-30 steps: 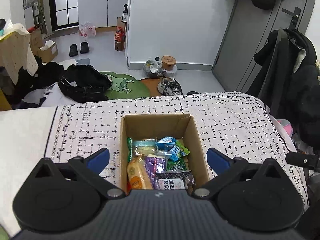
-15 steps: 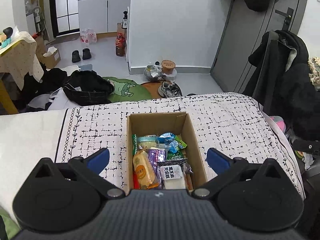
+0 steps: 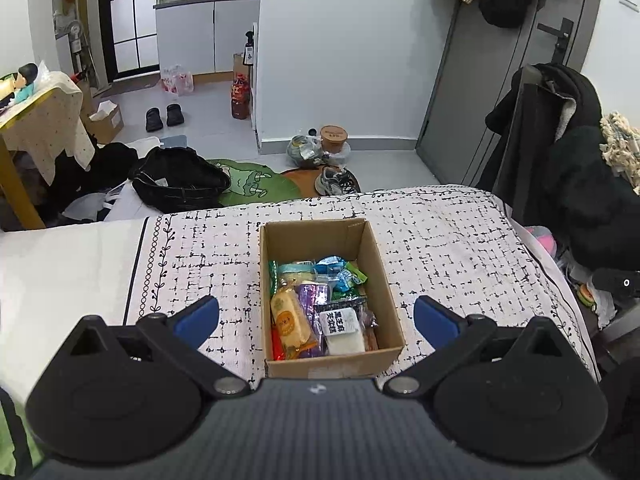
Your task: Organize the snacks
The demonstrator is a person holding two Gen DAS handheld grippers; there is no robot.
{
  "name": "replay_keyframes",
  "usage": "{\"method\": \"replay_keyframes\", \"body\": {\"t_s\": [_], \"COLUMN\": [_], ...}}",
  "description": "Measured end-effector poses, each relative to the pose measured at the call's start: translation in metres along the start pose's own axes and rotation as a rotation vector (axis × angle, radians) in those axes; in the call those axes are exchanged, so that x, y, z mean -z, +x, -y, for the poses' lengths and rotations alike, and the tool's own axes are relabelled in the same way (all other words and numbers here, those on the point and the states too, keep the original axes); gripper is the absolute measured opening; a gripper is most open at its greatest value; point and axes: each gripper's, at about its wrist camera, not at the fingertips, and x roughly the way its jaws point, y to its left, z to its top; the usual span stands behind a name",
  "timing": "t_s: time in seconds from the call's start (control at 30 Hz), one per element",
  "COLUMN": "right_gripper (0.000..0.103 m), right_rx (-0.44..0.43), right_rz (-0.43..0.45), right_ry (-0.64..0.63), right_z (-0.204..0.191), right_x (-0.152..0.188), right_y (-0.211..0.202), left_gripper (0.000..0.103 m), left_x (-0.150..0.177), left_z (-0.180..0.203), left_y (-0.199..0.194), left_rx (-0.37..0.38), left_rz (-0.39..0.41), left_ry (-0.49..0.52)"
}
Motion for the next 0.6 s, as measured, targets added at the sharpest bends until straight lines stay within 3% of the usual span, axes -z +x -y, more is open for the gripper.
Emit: {"method": "replay_keyframes", "body": {"t_s": [0.6], "right_gripper": [0.103], "right_rx": [-0.078], "right_rz": [0.030], "right_ry": [-0.121], "right_z": [-0.032], "right_x": [0.021], "right_y": [-0.042], "left_gripper": [0.103], "left_x": [0.024], "left_z": [0.015], "left_y": [-0.051], "left_rx": [0.002], "left_rz": [0.052], "left_ry": [0.012]}}
